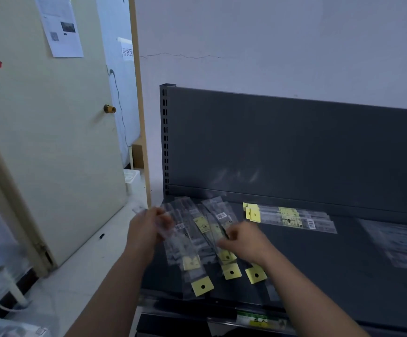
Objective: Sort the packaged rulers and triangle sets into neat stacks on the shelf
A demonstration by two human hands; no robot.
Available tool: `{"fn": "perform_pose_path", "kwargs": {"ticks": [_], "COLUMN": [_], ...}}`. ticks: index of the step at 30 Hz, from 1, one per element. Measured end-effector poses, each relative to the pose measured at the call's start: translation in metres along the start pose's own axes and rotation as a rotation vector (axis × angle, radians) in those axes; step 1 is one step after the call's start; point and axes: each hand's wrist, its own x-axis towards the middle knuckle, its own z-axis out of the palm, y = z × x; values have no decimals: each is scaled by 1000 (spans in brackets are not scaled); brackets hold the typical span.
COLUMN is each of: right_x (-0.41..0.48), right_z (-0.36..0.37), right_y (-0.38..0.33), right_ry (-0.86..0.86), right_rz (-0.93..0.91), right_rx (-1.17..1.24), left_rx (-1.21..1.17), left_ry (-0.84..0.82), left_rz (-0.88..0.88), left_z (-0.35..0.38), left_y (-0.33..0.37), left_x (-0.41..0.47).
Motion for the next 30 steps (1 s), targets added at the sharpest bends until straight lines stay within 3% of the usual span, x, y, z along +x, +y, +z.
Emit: {"fn": "perform_pose_path", "kwargs": {"ticks": [4,6,9,14,17,20,26,30], "right_x": [-7,-7,-8,-17,-24,-30,-41,-38], "right_z": [23,23,15,0,-15,-25,-38,-47], "right_y": [-13,-16,-11,-6,3,14,21,27], "right_ry": [-21,-42,-79,19,-12,-80,-302,-145], "right_rz": [89,148,202,291,236,161,161,183], "right_rx": [-216,-153,77,631,991,1150,1080,1043], "left_rx": [-52,-75,-39,105,45,-49,-2,128], "left_ry": [-49,-62,-52,-103,-168,-215,-249,-310], "left_rz": [-240,-311,-354,-293,-245,-248,-143,-154], "left_z": [-4,-2,2,-1,3,9,18,16], "left_y": [-23,-27,-24,-27,-26,-22,-4,5], "left_x": [-4,-8,-16,-22,-25,-26,-26,-32]}}
